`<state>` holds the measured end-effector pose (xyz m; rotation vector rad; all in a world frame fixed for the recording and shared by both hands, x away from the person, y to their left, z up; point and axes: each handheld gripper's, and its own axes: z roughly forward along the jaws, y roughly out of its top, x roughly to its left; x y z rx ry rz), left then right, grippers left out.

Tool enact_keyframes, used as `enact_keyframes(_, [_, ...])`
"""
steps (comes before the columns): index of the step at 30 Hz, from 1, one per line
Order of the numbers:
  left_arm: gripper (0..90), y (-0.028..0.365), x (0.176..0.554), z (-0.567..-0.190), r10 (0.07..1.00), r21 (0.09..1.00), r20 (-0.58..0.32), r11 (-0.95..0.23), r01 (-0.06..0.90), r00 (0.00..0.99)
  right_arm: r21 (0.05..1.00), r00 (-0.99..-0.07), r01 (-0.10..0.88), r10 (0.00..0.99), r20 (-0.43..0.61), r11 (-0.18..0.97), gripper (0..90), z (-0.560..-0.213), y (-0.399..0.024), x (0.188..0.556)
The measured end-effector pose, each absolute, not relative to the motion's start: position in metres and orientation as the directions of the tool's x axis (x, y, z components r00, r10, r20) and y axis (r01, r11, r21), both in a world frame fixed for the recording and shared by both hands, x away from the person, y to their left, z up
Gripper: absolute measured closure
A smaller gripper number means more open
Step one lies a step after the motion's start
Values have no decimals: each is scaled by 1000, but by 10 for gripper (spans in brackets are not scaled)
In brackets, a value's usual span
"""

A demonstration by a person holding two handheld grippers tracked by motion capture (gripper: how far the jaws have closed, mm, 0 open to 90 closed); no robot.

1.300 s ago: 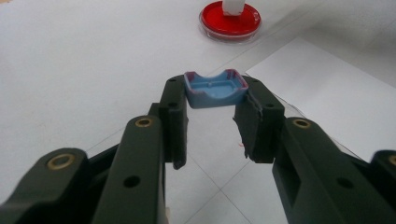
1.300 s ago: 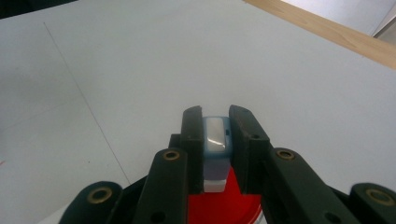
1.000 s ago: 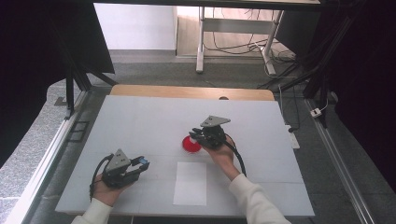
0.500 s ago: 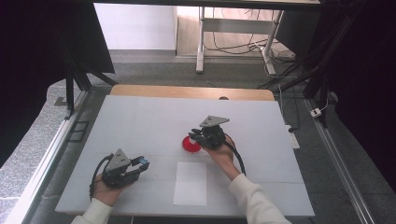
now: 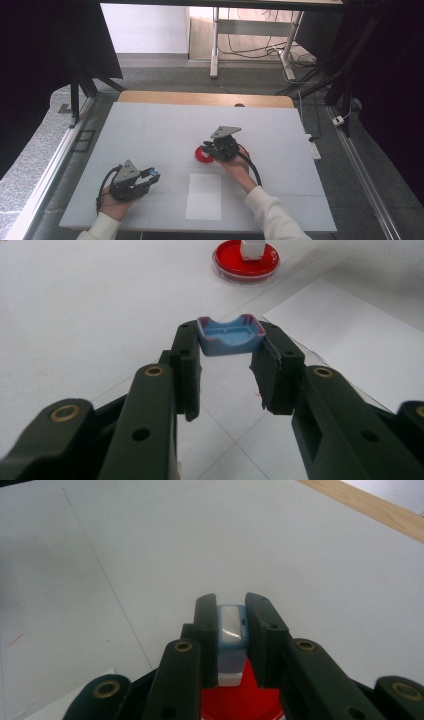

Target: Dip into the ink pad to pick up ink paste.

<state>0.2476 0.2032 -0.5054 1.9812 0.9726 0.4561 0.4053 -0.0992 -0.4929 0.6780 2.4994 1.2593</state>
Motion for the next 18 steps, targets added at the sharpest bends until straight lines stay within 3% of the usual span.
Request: enact_keyframes(18, [643, 203, 247, -506, 774, 824, -44, -330, 461, 631, 793, -853, 312, 522, -9, 523, 759, -498, -100, 408])
